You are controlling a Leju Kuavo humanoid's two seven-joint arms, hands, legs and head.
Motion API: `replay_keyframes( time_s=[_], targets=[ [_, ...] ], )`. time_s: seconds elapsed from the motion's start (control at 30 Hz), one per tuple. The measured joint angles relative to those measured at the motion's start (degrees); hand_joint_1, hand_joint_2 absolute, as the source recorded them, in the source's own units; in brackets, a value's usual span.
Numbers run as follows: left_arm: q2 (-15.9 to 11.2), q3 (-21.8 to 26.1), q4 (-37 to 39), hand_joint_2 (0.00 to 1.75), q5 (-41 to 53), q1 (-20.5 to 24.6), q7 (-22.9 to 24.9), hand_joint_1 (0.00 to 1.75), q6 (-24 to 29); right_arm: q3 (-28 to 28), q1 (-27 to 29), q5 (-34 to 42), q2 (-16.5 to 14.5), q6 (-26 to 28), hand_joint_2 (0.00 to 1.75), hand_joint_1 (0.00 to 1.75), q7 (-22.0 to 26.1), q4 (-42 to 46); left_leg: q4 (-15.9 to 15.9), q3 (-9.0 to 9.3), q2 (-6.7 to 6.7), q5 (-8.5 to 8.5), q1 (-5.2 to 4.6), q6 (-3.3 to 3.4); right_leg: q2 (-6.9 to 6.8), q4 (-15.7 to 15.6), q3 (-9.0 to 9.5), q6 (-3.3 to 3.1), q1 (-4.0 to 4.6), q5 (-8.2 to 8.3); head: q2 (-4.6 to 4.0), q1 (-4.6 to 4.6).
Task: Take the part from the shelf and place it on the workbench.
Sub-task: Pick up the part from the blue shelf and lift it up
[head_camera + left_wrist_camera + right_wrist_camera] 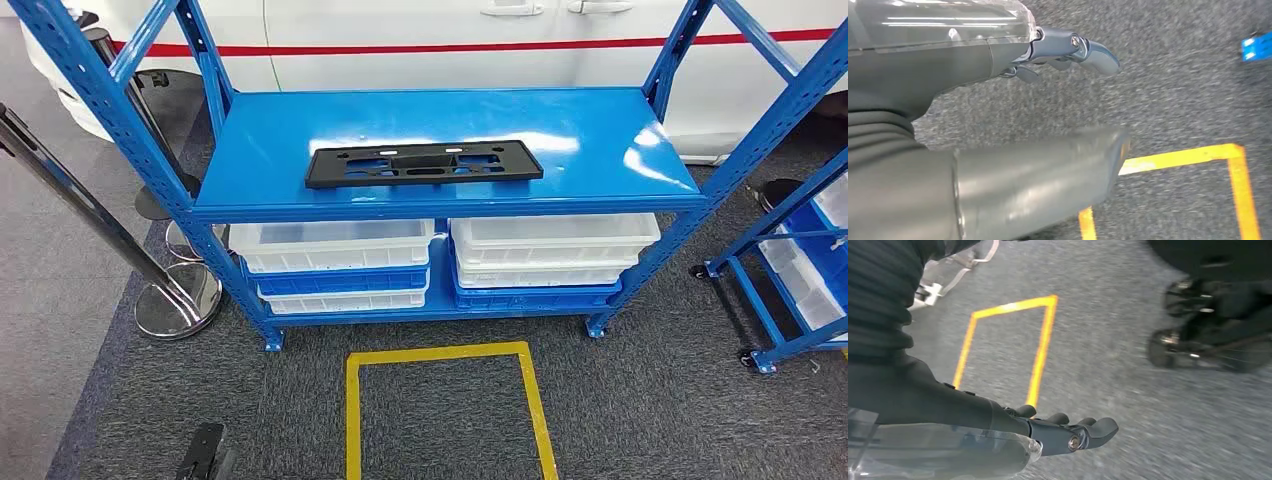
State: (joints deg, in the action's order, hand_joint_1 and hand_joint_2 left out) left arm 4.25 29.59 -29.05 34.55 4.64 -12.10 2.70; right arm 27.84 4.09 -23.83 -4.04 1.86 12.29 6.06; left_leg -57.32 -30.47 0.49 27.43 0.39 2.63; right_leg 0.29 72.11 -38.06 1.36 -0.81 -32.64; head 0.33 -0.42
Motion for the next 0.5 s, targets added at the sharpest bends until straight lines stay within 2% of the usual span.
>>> replay_keyframes(
  time_s=[0.07,0.13,0.2,0.27,0.3,0.37,0.43,0.47,0.5],
  targets=[
    [0.2,1.0,0.5,0.00,0.9,0.0,-0.4,0.00,0.1,0.9,-0.9,-0.5,-0.1,-0.1,1.75,0.00,0.6,0.3,-0.1,0.13,-0.03,0.14,0.00,-0.17,-0.07,-4.7,2.14,-0.24,0.02,2.53,0.00,0.00],
    [0.5,3.2,1.7,0.00,2.8,0.0,-1.4,0.00,0.1,2.6,-2.7,-1.7,-0.3,-0.5,1.75,0.00,1.8,0.8,-0.4,0.10,-0.02,0.44,-0.24,-0.67,-0.19,-11.3,5.01,-0.66,0.27,5.10,0.00,-0.02],
    [0.8,5.5,2.9,0.00,4.7,0.0,-2.4,0.00,0.1,4.2,-4.8,-2.8,-0.6,-1.3,1.75,0.00,3.3,1.4,-0.5,-0.04,0.04,0.57,-0.41,-1.24,-0.18,-13.1,5.66,-1.01,0.56,5.16,0.00,-0.04],
    [1.1,7.6,4.0,0.00,6.6,0.0,-3.2,0.00,0.1,5.5,-6.9,-4.0,-0.9,-2.0,1.75,0.00,4.7,2.1,-0.6,-0.02,0.05,0.74,-0.33,-1.78,-0.14,-13.5,5.71,-1.55,0.39,5.39,0.00,-0.03],
    [1.2,8.5,4.5,0.00,7.5,0.0,-3.6,0.00,0.1,6.0,-8.1,-4.6,-1.1,-2.2,1.75,0.00,5.4,2.5,-1.4,-0.34,0.01,1.35,-0.27,-2.07,-0.19,-13.7,5.80,-1.90,0.26,5.56,0.00,-0.04],
    [1.5,10.3,5.5,0.00,9.3,-0.1,-4.1,0.00,0.1,6.7,-10.5,-5.7,-1.5,-2.6,1.75,0.00,7.0,3.4,-6.2,-2.57,-0.11,4.20,-0.08,-2.58,-0.31,-14.1,5.86,-2.53,0.10,5.85,0.00,-0.04],
    [1.7,12.3,6.7,0.00,11.1,-0.2,-4.2,0.00,0.0,7.1,-13.2,-6.8,-2.0,-2.9,1.75,0.00,8.9,4.7,-13.7,-6.30,-0.13,7.46,0.07,-3.01,-0.31,-14.0,5.72,-2.80,0.15,5.92,0.00,-0.04],
    [1.9,13.2,7.3,0.00,12.0,-0.2,-4.2,0.00,0.0,7.0,-14.5,-7.2,-2.3,-3.0,1.75,0.00,9.7,5.5,-16.2,-7.61,-0.12,7.94,0.15,-3.17,-0.30,-14.0,5.71,-2.80,0.17,5.91,0.00,-0.04],
    [2.0,14.0,7.8,0.00,12.9,-0.3,-4.2,0.00,0.0,6.8,-15.7,-7.4,-2.6,-2.9,1.75,0.00,10.4,6.4,-16.6,-7.96,-0.12,7.22,0.22,-3.26,-0.28,-13.9,5.73,-2.77,0.16,5.89,0.00,-0.04]
  ],
)
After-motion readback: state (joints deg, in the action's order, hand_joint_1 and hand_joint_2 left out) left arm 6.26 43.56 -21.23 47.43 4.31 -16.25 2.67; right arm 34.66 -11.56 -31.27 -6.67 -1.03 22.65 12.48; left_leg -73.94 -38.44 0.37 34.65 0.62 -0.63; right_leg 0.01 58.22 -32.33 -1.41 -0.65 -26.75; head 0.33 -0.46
